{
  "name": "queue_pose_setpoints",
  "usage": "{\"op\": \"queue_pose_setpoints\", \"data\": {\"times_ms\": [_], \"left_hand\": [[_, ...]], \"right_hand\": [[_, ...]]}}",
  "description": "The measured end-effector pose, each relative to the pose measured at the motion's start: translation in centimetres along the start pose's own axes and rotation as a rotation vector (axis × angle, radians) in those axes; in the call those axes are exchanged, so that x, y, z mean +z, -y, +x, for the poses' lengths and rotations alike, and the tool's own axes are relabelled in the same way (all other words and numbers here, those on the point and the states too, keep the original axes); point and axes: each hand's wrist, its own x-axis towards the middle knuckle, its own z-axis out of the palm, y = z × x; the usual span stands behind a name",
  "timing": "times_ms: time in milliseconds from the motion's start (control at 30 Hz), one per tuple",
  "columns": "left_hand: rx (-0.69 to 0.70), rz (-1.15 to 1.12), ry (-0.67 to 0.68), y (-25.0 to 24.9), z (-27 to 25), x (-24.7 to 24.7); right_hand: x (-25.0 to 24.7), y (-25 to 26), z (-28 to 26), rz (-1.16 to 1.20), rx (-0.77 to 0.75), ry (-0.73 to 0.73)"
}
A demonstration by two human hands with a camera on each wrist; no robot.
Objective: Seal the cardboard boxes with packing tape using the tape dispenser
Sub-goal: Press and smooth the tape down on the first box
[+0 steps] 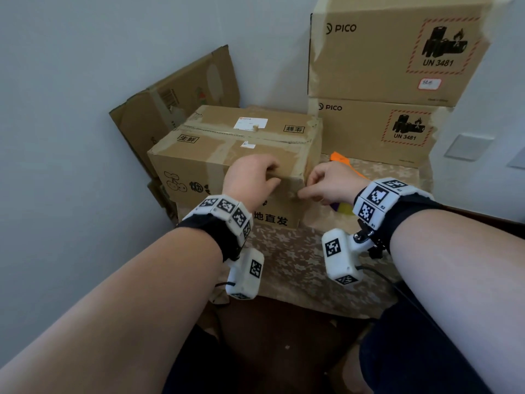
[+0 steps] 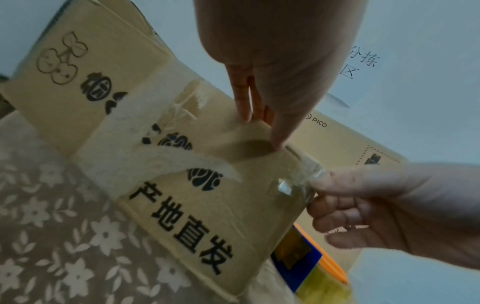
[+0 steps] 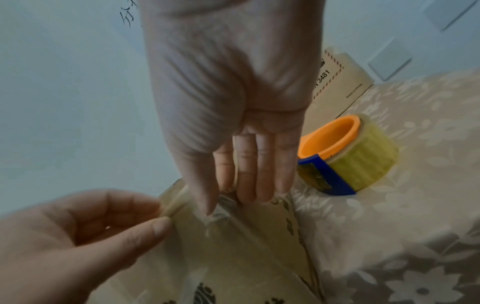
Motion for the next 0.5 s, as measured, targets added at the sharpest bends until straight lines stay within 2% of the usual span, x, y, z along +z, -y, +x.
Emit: {"op": "queue_pose_setpoints", "data": {"times_ms": [67, 133, 333, 433, 500], "left_hand": [[-0.039, 0.013, -0.090, 0.1, -0.9, 0.2], [-0.073, 0.030, -0.122, 0.1, -1.4, 0.1], [-0.174, -0.004, -0.136, 0.0, -2.0, -0.1], [-0.172, -0.013, -0.138, -0.2, -2.2, -0.1], [-0.188, 0.000, -0.150, -0.3, -2.4, 0.0]], "right_hand": [[0.2, 0.3, -0.2, 0.056, 0.008, -0.023], [0.6, 0.7, -0.5, 0.080, 0.018, -0.011], [1.4, 1.5, -1.3, 0.246, 0.104, 0.008], [1.6, 1.5, -1.4, 0.246, 0.139, -0.006], [1.7, 1.3, -1.2, 0.206, 0.112, -0.067]]}}
